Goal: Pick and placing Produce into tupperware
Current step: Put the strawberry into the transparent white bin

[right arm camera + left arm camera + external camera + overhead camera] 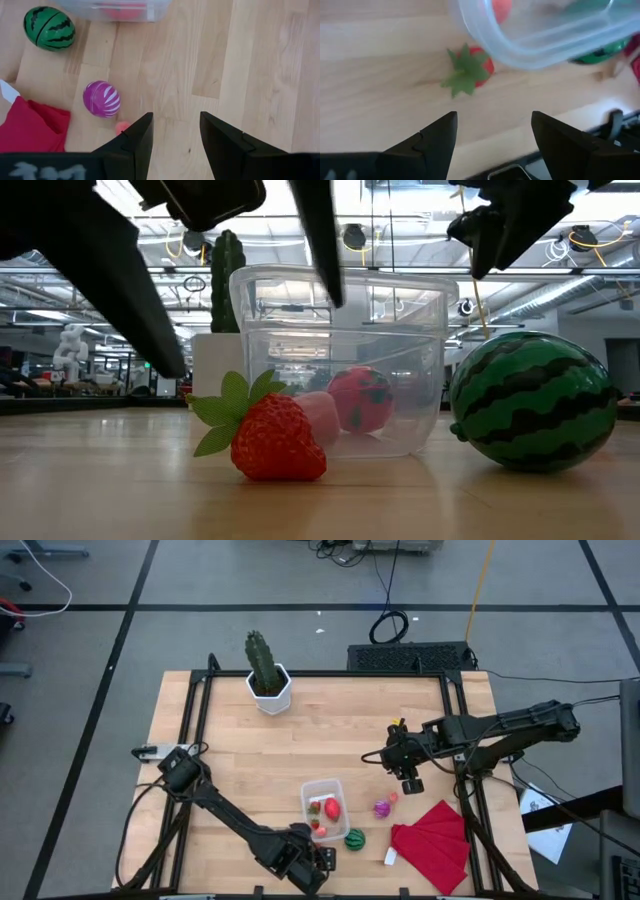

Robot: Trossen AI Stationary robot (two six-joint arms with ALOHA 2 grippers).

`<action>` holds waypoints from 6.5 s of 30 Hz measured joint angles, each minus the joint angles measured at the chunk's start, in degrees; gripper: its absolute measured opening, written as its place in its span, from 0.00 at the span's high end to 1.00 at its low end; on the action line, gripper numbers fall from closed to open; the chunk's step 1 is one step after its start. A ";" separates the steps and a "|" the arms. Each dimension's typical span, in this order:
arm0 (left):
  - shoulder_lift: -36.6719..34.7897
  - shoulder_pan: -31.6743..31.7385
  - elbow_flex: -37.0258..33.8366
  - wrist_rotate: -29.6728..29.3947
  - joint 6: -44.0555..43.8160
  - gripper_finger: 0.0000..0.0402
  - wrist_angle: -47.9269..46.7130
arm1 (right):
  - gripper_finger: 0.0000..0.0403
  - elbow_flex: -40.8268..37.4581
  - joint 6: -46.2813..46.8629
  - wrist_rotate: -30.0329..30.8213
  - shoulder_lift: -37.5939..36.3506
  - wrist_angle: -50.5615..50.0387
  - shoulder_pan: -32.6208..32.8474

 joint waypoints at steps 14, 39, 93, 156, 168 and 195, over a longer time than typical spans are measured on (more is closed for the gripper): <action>1.47 2.02 -0.02 -0.83 4.78 0.36 -1.19 | 0.62 0.00 0.20 -0.01 0.00 0.56 0.00; 1.33 3.07 0.00 1.80 6.93 0.36 -1.29 | 0.62 0.02 -0.90 -0.22 0.00 3.21 0.00; 3.15 2.30 1.38 -1.43 9.02 0.36 3.86 | 0.62 0.02 -1.03 -0.22 0.02 4.35 0.02; -4.90 2.07 1.42 -4.74 9.66 0.36 -8.79 | 0.62 0.02 6.55 -4.94 6.12 18.85 16.97; -4.90 1.86 1.42 -4.24 9.74 0.36 -4.62 | 0.62 0.02 3.65 -4.79 6.14 18.10 15.74; -0.50 4.72 1.40 -2.74 14.06 0.36 0.02 | 0.62 0.02 1.28 -4.74 6.14 18.53 13.53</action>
